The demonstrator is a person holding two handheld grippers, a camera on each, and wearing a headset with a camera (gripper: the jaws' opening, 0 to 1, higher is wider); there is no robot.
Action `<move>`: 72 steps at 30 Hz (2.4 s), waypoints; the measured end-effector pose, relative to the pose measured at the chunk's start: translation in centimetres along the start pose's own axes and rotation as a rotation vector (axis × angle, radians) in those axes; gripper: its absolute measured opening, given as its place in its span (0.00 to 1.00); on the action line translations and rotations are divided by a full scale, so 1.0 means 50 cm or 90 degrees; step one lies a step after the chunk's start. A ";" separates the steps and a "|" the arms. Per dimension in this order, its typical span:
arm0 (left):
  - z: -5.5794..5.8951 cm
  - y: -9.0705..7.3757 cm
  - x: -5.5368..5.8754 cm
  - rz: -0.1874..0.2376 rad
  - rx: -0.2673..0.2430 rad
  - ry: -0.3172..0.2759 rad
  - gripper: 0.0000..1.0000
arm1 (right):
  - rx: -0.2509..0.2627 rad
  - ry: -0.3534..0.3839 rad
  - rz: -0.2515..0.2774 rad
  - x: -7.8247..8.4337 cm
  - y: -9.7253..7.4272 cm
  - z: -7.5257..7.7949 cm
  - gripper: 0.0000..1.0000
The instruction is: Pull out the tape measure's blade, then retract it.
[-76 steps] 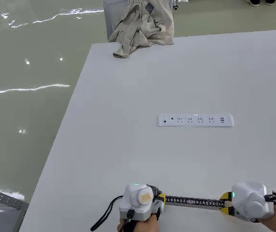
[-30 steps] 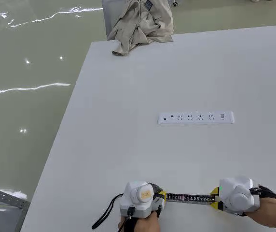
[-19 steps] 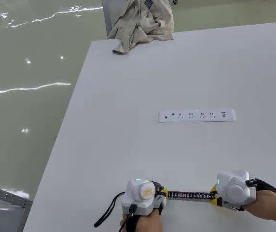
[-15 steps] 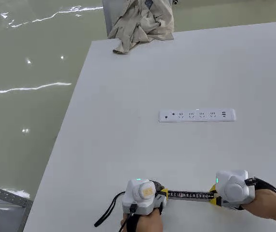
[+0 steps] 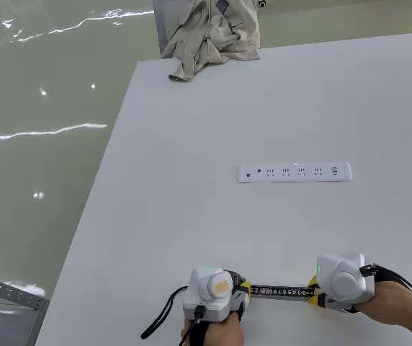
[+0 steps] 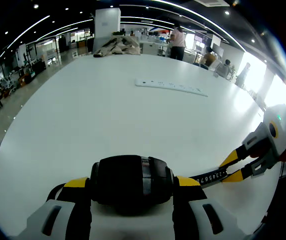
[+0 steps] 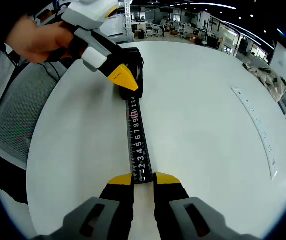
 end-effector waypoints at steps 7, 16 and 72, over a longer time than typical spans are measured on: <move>0.000 0.001 0.000 0.000 0.000 0.001 0.63 | -0.001 -0.006 0.002 -0.008 0.004 -0.005 0.14; 0.000 0.002 0.001 -0.002 -0.001 0.001 0.63 | 0.000 -0.016 0.005 -0.021 0.013 -0.011 0.14; 0.000 0.001 -0.002 -0.009 0.002 -0.005 0.63 | -0.028 -0.081 0.045 -0.116 0.085 -0.047 0.14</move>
Point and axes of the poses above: the centre of the closed fingertips' face, and the gripper's own axes: y roughly forward along the fingers, z roughly to its right, x roughly out of its underside, the point moved 10 cm from there along -y, roughly backward along the fingers, and after that the axes turned 11 degrees about y, right-handed, at the moved point
